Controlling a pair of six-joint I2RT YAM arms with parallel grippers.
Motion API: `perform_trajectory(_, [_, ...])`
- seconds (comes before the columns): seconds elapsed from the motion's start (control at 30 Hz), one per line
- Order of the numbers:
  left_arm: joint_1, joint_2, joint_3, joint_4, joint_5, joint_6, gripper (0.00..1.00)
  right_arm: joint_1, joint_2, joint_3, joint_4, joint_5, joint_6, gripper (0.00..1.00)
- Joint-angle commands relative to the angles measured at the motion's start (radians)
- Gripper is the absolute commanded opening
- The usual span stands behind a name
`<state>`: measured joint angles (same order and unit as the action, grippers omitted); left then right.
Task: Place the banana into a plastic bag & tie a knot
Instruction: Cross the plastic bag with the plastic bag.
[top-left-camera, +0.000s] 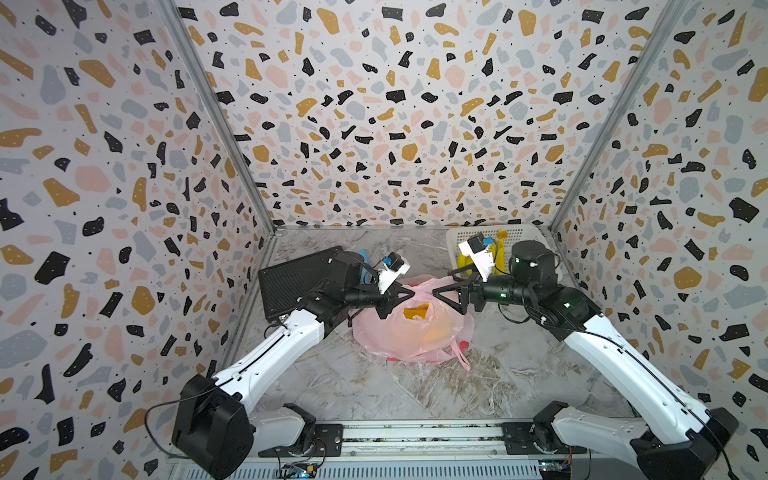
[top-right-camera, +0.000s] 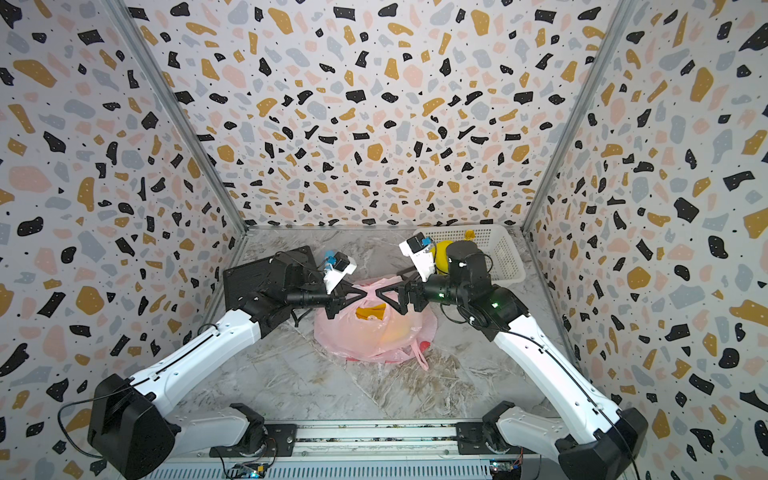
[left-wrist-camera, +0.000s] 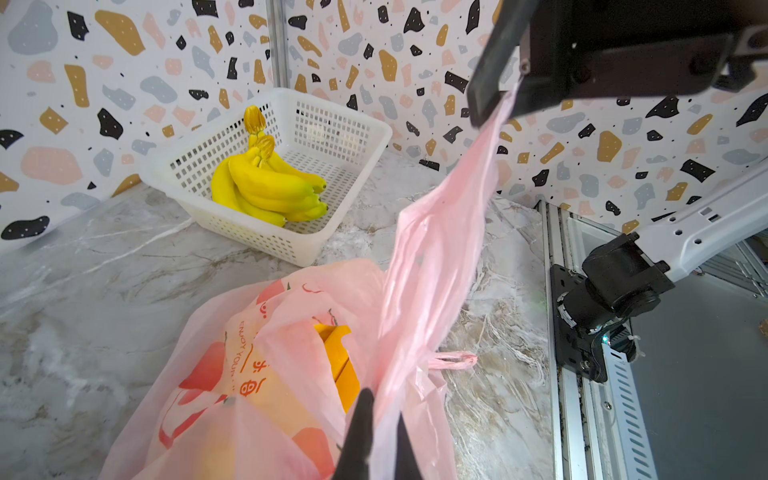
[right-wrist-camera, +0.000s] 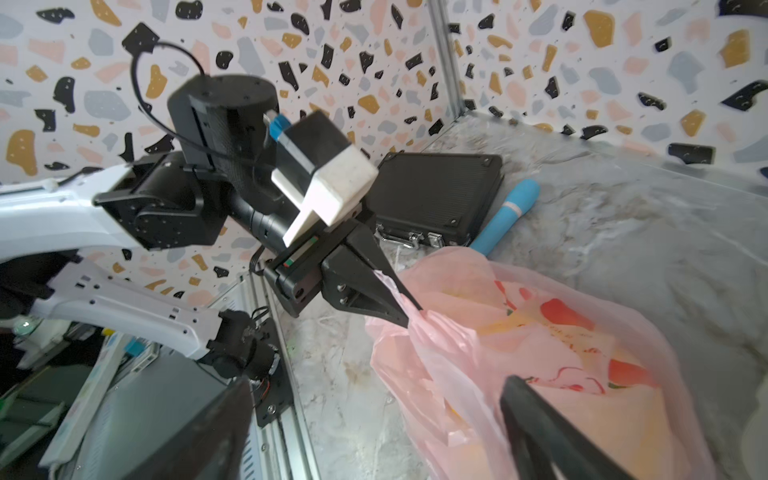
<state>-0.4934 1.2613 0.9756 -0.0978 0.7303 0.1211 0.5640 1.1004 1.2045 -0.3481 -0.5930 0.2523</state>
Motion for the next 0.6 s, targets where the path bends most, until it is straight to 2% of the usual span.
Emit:
perform_trajectory(0.0, [0.007,-0.005,-0.009,0.082,0.043,0.022,0.00,-0.040,-0.039,0.045,-0.060,0.142,0.044,1.00])
perform_trajectory(0.1, [0.014,-0.007,-0.014,0.093,0.048,0.021,0.00,-0.042,-0.034,0.083,-0.133,0.364,0.129,1.00])
perform_trajectory(0.2, [0.022,-0.007,-0.017,0.099,0.064,0.017,0.00,-0.046,-0.026,0.098,-0.183,0.544,0.140,1.00])
perform_trajectory(0.27, [0.025,-0.006,-0.021,0.108,0.072,0.014,0.00,-0.069,-0.010,0.099,-0.192,0.593,0.174,1.00])
perform_trajectory(0.47, [0.038,-0.007,-0.027,0.124,0.106,0.000,0.00,-0.150,0.041,0.083,-0.143,0.492,0.218,1.00])
perform_trajectory(0.57, [0.041,-0.002,-0.029,0.136,0.125,-0.006,0.00,-0.196,0.034,0.015,0.007,0.295,0.216,1.00])
